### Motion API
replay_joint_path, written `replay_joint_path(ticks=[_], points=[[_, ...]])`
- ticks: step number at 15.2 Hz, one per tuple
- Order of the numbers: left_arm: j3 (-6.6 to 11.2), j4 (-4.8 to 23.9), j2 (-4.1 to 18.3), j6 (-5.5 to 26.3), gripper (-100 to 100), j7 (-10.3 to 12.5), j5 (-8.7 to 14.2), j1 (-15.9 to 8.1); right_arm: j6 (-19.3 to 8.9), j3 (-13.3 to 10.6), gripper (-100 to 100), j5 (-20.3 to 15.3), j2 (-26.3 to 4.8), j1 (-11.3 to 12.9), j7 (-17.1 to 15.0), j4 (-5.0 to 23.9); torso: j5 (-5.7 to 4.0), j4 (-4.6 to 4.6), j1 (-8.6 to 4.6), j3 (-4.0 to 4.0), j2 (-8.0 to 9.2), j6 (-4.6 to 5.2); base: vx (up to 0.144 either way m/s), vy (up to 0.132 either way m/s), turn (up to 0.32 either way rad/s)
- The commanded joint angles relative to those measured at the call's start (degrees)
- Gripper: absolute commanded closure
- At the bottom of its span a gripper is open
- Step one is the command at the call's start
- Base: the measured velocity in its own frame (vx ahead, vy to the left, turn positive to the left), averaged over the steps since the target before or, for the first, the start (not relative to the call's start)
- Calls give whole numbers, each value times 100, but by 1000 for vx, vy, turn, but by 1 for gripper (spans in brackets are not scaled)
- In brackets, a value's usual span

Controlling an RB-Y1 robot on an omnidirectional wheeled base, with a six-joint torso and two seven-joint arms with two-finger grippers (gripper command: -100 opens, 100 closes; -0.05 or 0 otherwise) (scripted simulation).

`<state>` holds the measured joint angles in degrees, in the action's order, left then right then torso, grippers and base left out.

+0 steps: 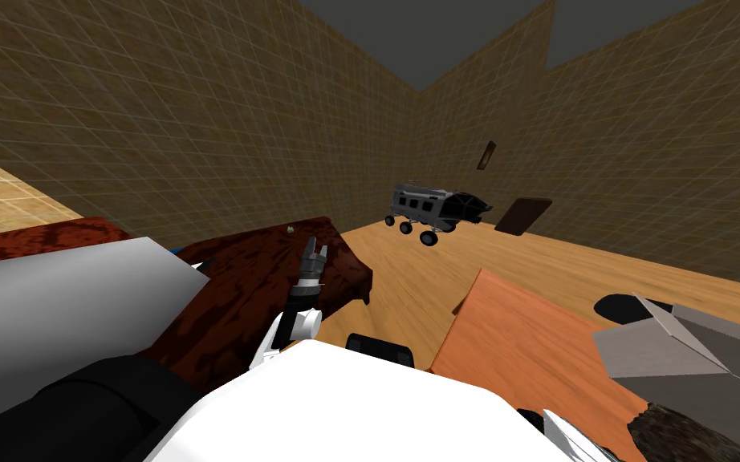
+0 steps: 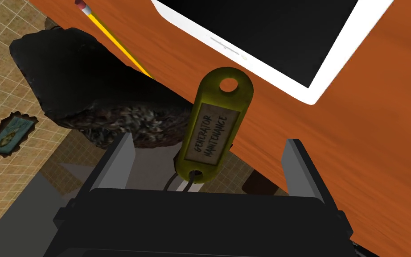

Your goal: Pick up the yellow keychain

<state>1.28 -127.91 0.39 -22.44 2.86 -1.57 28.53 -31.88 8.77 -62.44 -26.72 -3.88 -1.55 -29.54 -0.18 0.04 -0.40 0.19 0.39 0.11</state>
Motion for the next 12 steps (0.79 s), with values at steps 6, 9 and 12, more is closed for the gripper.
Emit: replay_joint_path(ticks=[6,9,12], points=[[0,0,0,0,0,0,0,0,-266,-16,-100,446,110,522,832,-122,3,2,13,0,-4,-6,-47,2,-9],[0,0,0,0,0,0,0,0,-406,-43,-100,668,160,846,1251,-67,3,-1,14,-9,-19,-7,-15,7,-31],[-1,0,0,0,0,0,0,0,-406,-43,-100,668,160,847,1251,-67,4,1,14,-4,-11,-6,-37,1,-7]])
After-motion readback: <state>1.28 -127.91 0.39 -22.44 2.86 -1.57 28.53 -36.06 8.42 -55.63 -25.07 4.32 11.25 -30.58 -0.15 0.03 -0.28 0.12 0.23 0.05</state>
